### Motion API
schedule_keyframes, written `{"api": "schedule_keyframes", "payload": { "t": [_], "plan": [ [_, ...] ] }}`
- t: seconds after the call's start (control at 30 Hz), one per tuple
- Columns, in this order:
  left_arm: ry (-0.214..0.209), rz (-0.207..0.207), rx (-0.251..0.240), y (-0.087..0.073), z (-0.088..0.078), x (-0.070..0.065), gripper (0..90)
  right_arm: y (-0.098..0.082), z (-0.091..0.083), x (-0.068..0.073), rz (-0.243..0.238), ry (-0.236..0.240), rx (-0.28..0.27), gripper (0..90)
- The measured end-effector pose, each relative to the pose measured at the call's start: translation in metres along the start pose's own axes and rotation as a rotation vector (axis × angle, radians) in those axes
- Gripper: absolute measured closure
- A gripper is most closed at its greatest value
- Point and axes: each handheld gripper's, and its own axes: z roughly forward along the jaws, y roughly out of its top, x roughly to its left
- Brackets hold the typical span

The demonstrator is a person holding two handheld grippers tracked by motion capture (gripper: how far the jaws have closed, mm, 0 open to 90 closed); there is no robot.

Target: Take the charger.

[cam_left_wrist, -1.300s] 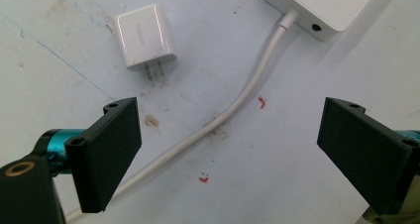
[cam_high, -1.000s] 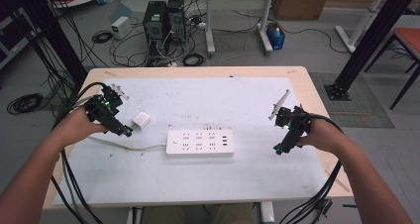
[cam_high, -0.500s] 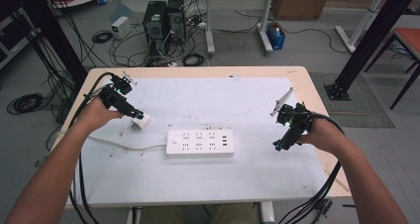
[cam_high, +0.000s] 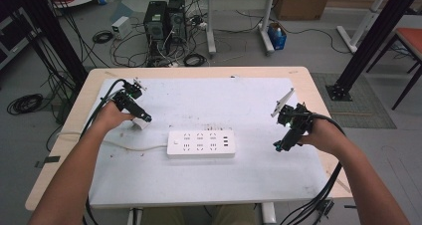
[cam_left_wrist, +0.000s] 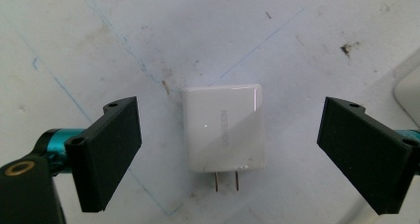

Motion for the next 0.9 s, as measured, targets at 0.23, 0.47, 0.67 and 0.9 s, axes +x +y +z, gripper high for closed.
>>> {"api": "schedule_keyframes", "payload": {
  "t": [0.23, 0.47, 0.67, 0.9],
  "plan": [
    [-0.004, -0.024, 0.001, -0.011, 0.028, 0.002, 10.0, -0.003, -0.001, 0.004, 0.006, 0.001, -0.021, 1.6],
    [-0.011, -0.033, 0.008, -0.013, 0.038, 0.004, 12.1, -0.006, -0.003, 0.005, 0.0, -0.002, -0.023, 1.6],
    [-0.021, -0.029, 0.005, -0.016, 0.039, 0.006, 19.1, -0.008, -0.003, 0.005, -0.001, -0.002, -0.021, 1.6],
    [-0.018, -0.005, -0.013, -0.019, 0.034, 0.007, 32.8, -0.005, -0.001, 0.005, -0.007, -0.003, -0.019, 1.6]
  ]
}}
